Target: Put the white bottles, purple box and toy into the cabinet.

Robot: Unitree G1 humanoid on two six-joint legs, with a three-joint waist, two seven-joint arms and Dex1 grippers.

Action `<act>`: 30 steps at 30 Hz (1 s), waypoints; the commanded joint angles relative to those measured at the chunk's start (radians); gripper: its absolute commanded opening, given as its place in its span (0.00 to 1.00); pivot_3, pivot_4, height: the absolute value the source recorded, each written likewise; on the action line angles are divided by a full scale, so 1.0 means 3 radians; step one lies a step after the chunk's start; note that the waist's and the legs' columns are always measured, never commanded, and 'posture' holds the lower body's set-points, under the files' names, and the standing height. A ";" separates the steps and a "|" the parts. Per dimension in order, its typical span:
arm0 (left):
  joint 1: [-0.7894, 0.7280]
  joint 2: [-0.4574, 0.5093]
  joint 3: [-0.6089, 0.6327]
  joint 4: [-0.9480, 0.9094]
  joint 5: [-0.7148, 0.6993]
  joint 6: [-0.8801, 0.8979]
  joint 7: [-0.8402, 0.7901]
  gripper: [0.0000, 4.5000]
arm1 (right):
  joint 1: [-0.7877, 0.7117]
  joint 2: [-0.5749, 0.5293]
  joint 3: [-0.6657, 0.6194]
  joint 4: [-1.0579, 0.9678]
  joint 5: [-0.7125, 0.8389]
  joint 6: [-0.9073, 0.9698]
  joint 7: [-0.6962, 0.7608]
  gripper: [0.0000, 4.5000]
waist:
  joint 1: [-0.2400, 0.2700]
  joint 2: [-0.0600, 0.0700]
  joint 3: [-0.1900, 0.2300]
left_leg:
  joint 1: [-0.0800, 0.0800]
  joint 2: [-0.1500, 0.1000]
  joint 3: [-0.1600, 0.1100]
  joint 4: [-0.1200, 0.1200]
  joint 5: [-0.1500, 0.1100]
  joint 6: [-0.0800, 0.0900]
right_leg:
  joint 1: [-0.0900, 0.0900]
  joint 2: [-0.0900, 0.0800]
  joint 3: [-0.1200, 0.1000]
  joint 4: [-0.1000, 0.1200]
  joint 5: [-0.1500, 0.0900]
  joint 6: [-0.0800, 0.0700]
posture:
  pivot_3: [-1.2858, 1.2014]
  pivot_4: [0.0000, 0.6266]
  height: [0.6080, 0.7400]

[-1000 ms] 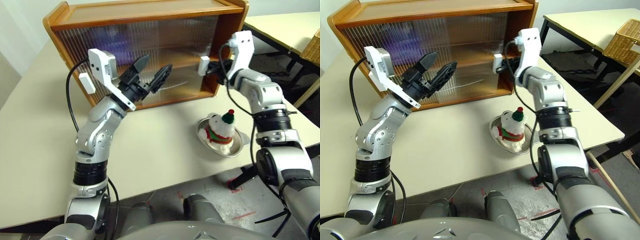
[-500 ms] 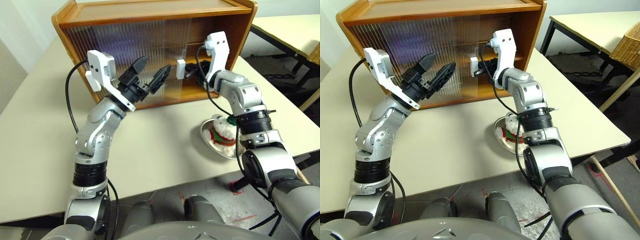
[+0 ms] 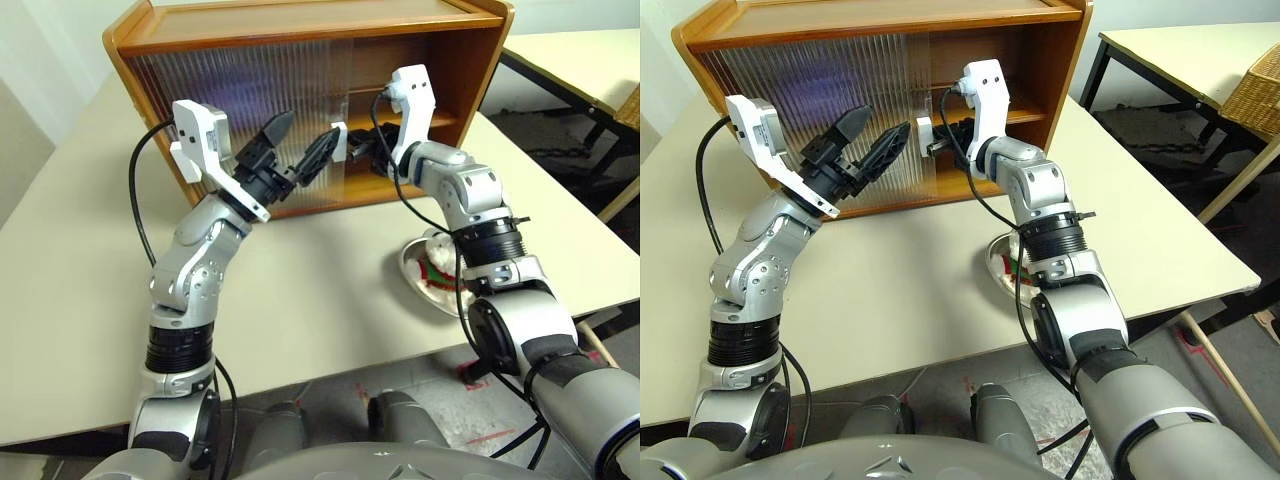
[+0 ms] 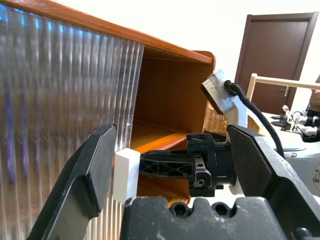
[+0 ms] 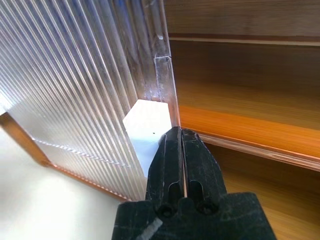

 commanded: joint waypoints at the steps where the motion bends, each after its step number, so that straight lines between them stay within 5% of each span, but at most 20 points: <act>1: 0.0014 0.0011 0.0010 -0.0075 0.0016 -0.0015 0.0024 1.00 | -0.0075 0.0060 0.0033 0.0091 0.0056 -0.0042 0.0058 0.01 | -0.0001 0.0000 0.0000 | 0.0000 0.0001 0.0000 0.0000 0.0000 0.0000 | 0.0000 0.0000 0.0000 0.0000 0.0000 0.0000 | 0.57 0.00 1.00; 13: 0.0019 -0.0016 -0.0016 -0.0056 0.0014 -0.0024 0.0031 1.00 | -0.0036 -0.0311 -0.0031 -0.0110 -0.0026 -0.0062 0.0039 0.01 | 0.0014 -0.0001 0.0000 | -0.0002 0.0000 -0.0001 0.0000 0.0000 0.0000 | -0.0003 0.0000 -0.0001 0.0000 0.0000 0.0000 | 0.56 0.00 1.00; 17: -0.0003 -0.0043 -0.0034 -0.0013 0.0015 -0.0041 0.0014 1.00 | 0.0048 -0.0575 -0.0089 -0.0382 0.0081 0.0065 0.0160 0.23 | 0.0015 -0.0001 0.0000 | -0.0010 0.0000 -0.0001 0.0000 -0.0002 -0.0003 | -0.0005 -0.0005 -0.0001 -0.0010 0.0000 0.0001 | 0.55 0.00 1.00; 26: -0.0055 -0.0072 -0.0060 0.0097 0.0017 -0.0089 -0.0057 1.00 | 0.0382 -0.1109 -0.0575 -0.1113 0.0526 0.0446 0.0295 0.98 | 0.0009 -0.0002 0.0001 | -0.0016 0.0000 -0.0001 -0.0002 -0.0008 -0.0012 | -0.0005 -0.0007 0.0000 -0.0021 -0.0004 0.0006 | 0.53 0.00 1.00; 30: -0.0057 -0.0092 -0.0080 0.0126 0.0017 -0.0106 -0.0089 1.00 | 0.0832 -0.1211 -0.0863 -0.1556 0.0866 0.0418 0.0461 0.99 | 0.0010 -0.0004 0.0001 | -0.0014 -0.0002 -0.0001 -0.0002 -0.0008 -0.0012 | -0.0003 -0.0006 0.0000 -0.0022 -0.0006 0.0010 | 0.53 0.00 1.00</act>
